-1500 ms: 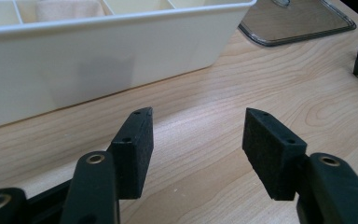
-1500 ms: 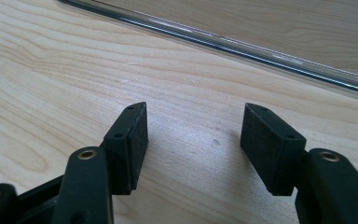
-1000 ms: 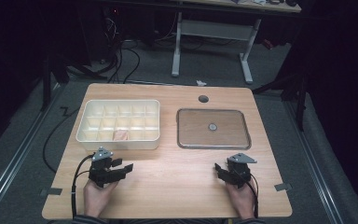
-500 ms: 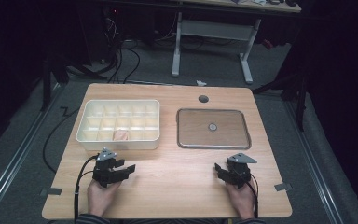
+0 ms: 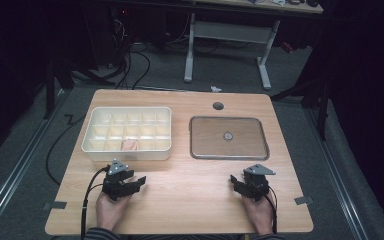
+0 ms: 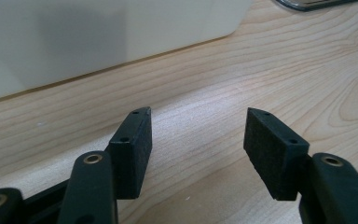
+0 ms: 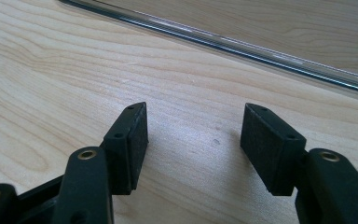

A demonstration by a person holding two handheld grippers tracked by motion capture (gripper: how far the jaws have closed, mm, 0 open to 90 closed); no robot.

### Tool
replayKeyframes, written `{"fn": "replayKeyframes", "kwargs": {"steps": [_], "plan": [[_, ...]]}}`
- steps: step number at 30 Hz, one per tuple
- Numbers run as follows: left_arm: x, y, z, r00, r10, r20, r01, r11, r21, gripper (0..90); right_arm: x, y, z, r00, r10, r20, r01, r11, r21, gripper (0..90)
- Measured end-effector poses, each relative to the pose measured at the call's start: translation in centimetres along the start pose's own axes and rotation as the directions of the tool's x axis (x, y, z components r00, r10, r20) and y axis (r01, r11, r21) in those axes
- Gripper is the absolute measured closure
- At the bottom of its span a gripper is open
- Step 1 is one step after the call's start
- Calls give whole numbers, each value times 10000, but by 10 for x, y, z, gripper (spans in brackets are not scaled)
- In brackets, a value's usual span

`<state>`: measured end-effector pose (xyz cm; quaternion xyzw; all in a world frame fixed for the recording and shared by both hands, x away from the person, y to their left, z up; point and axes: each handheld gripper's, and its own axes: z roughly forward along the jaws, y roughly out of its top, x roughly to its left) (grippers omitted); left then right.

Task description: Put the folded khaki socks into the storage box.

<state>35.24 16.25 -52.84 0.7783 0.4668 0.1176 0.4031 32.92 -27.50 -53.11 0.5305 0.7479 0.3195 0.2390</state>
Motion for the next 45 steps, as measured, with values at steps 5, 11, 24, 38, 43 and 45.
{"fn": "replayKeyframes", "kwargs": {"steps": [5, 11, 24, 38, 43, 45], "plan": [[-1, -1, 3, 10000, 40, -90, -40, 10000, -29, 425, 0, 0, 0, 10000, -4, 0, 4, 10000, -2, 416], [-3, -1, 7, 9997, 113, -212, -114, 9999, -58, 423, 0, 0, 0, 10000, -3, -1, 3, 10000, 0, 416], [-9, -4, 10, 9978, 424, -519, -437, 9987, -252, 379, 0, 0, 0, 10000, -17, 2, 17, 10000, -1, 415], [-17, -4, 12, 9901, 995, -993, -1003, 9950, -29, 352, 0, 0, 0, 10000, -9, -2, 9, 10000, -5, 414], [-17, -4, 12, 9906, 961, -975, -970, 9953, -45, 353, 0, 0, 0, 10000, -8, -5, 8, 10000, -4, 415], [-17, -4, 12, 9907, 948, -977, -958, 9954, -62, 353, 0, 0, 0, 10000, -6, -7, 6, 10000, -4, 415]]}}
